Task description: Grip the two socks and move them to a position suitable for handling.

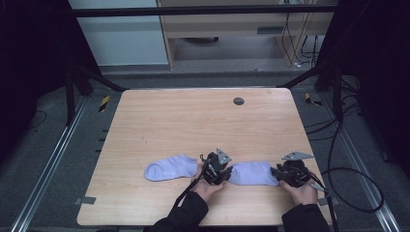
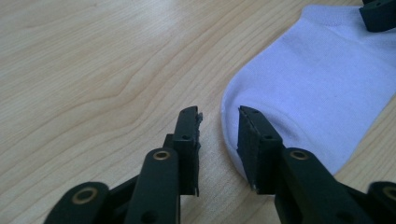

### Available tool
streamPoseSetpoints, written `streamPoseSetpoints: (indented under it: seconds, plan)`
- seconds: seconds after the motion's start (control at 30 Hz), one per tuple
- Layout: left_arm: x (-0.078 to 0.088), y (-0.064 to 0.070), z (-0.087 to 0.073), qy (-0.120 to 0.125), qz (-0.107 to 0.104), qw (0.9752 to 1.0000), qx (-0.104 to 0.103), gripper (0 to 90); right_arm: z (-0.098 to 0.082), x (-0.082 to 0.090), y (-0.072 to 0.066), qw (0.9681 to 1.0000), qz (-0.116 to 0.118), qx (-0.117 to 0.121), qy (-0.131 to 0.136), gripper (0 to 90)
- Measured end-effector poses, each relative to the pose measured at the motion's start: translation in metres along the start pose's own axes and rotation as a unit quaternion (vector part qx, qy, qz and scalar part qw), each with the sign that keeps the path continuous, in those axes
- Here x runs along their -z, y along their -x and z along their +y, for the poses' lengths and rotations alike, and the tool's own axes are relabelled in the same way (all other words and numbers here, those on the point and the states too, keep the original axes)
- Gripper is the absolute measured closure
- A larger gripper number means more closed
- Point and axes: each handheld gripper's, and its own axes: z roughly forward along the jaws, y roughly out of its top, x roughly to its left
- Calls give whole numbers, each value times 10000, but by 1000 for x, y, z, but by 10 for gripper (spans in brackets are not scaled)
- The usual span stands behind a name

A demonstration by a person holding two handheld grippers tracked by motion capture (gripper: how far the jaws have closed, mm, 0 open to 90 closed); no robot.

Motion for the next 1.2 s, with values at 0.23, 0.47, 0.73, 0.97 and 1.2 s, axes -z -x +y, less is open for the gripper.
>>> streamPoseSetpoints:
  seconds: [0.23, 0.47, 0.73, 0.97, 1.2]
  plan:
    - [-6, 3, -1, -183, -137, 9997, 12, 824, 0, 0, -1, 9999, 91, -53, -75, 787]
    - [-1, 5, 2, -115, -286, 9995, 18, 890, 2, 5, -1, 9997, 199, -152, -30, 848]
    - [16, 4, 7, 34, -402, 9992, -21, 890, 7, 29, -9, 9985, 371, -149, 367, 848]
    - [37, 4, 6, 42, -404, 9989, -225, 890, 12, 41, -24, 9970, 556, 17, 547, 849]
    - [58, -6, -2, 54, -384, 9990, -233, 890, 16, 46, -40, 9951, 774, 165, 588, 848]
